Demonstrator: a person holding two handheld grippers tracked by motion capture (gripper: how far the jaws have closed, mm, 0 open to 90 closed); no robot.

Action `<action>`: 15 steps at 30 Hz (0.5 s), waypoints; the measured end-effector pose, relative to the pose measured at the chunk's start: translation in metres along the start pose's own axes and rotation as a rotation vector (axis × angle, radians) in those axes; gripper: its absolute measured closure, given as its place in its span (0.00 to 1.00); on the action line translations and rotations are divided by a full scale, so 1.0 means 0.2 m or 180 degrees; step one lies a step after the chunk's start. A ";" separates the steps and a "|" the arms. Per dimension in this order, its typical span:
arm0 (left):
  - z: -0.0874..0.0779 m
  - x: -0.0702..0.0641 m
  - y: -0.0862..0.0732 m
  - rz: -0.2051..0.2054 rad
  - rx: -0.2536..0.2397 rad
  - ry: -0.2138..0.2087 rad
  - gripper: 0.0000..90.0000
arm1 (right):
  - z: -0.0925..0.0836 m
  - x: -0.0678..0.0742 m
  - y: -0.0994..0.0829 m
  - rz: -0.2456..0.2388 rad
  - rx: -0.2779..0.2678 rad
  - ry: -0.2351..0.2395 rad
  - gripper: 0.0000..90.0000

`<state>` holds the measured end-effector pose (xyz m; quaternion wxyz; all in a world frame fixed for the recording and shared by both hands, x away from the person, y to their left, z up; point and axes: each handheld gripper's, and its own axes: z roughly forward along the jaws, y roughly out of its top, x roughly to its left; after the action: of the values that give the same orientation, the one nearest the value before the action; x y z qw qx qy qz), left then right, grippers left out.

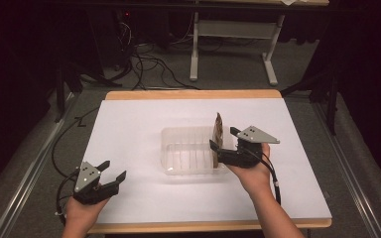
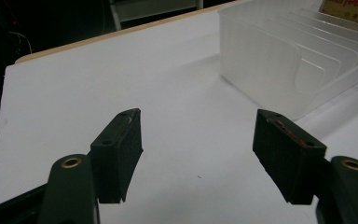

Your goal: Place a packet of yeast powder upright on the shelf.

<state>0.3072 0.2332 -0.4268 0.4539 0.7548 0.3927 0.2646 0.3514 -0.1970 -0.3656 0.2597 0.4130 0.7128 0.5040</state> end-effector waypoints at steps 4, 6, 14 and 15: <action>0.00 0.00 0.00 -0.0005 0.0000 0.0010 0.37 | -0.03 0.01 -0.01 -0.0033 0.0019 0.0035 0.17; 0.00 0.00 0.00 -0.0009 0.0002 0.0009 0.37 | -0.05 0.00 -0.02 -0.0052 0.0030 0.0055 0.17; 0.00 0.00 0.00 -0.0003 0.0015 0.0010 0.37 | -0.16 -0.05 -0.08 -0.0119 0.0095 0.0087 0.22; 0.00 0.00 0.00 0.0000 0.0019 0.0010 0.37 | -0.17 -0.06 -0.09 -0.0115 0.0102 0.0086 0.23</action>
<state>0.3070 0.2323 -0.4279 0.4510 0.7557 0.3942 0.2646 0.3248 -0.2278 -0.3702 0.2525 0.3973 0.7315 0.4932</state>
